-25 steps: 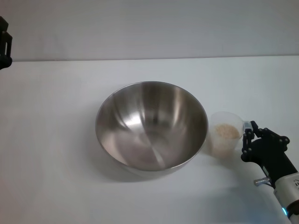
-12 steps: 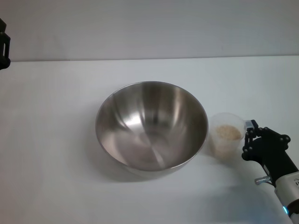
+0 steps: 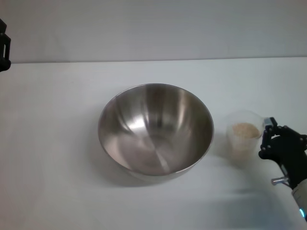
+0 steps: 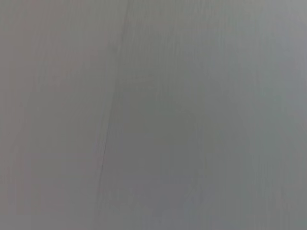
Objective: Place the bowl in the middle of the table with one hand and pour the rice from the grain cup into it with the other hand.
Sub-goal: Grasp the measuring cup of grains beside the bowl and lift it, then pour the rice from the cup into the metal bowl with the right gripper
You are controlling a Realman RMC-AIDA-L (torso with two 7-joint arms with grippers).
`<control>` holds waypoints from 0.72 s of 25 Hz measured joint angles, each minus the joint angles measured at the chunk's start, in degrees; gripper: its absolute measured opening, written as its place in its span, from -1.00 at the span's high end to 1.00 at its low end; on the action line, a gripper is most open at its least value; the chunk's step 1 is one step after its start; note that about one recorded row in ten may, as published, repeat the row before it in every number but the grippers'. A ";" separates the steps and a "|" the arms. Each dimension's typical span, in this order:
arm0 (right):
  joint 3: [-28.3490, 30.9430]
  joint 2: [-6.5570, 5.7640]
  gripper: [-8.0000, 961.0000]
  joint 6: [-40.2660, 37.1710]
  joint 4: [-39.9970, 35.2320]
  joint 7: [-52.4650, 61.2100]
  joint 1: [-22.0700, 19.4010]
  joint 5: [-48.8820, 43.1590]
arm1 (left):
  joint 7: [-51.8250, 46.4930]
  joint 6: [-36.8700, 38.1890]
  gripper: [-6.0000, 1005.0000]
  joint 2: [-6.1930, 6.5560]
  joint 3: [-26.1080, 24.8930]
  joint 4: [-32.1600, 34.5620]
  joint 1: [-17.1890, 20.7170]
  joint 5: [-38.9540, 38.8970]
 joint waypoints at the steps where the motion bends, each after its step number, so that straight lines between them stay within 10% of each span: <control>1: 0.55 0.01 0.94 -1.58 -0.01 0.02 -0.19 0.04 | 0.00 0.00 -0.03 0.00 0.02 0.00 0.01 0.01; 18: 1.94 -0.53 0.95 -23.01 -6.06 -15.53 8.73 -4.88 | -0.19 -0.02 -0.04 -0.04 0.62 0.10 0.17 0.05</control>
